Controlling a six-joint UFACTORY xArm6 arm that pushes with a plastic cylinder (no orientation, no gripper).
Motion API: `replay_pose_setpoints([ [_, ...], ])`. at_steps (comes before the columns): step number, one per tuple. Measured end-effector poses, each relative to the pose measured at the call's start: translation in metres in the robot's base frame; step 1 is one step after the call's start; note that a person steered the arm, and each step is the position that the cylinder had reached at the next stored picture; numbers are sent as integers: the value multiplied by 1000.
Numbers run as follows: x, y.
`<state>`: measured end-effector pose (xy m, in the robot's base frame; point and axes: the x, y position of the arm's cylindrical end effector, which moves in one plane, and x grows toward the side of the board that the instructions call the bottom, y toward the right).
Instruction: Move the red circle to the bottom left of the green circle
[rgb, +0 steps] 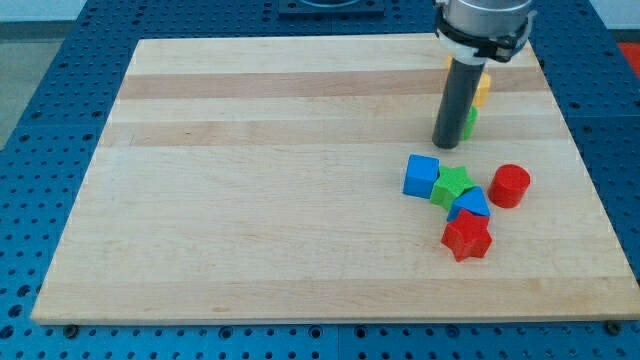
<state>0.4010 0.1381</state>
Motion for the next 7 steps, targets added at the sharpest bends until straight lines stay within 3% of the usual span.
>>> replay_pose_setpoints([
  [3, -42, -4],
  [6, -18, 7],
  [7, -31, -48],
])
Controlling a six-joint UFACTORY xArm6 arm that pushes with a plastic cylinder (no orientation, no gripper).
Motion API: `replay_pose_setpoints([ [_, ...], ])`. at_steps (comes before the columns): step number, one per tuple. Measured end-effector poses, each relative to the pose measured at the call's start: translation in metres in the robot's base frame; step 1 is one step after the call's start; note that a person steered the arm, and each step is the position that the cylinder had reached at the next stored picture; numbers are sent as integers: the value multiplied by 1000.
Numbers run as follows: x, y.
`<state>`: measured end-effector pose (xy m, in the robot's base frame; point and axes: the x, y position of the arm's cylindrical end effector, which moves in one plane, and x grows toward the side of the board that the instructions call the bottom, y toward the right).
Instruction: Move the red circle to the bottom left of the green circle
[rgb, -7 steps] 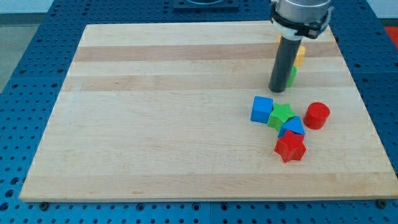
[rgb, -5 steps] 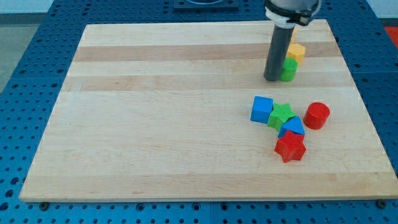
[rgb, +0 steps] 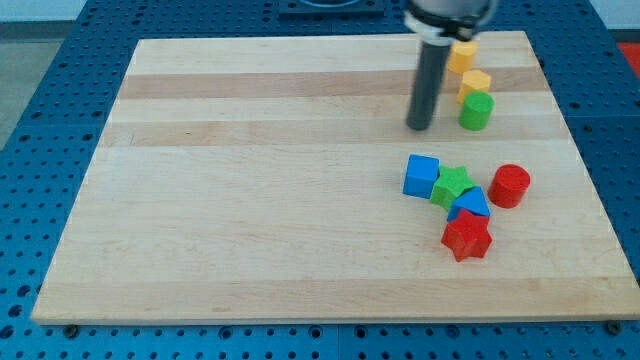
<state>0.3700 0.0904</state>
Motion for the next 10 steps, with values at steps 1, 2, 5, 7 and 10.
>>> replay_pose_setpoints([
  [1, -13, 17],
  [2, -16, 60],
  [5, 37, 82],
  [7, 111, 210],
  [10, 93, 104],
])
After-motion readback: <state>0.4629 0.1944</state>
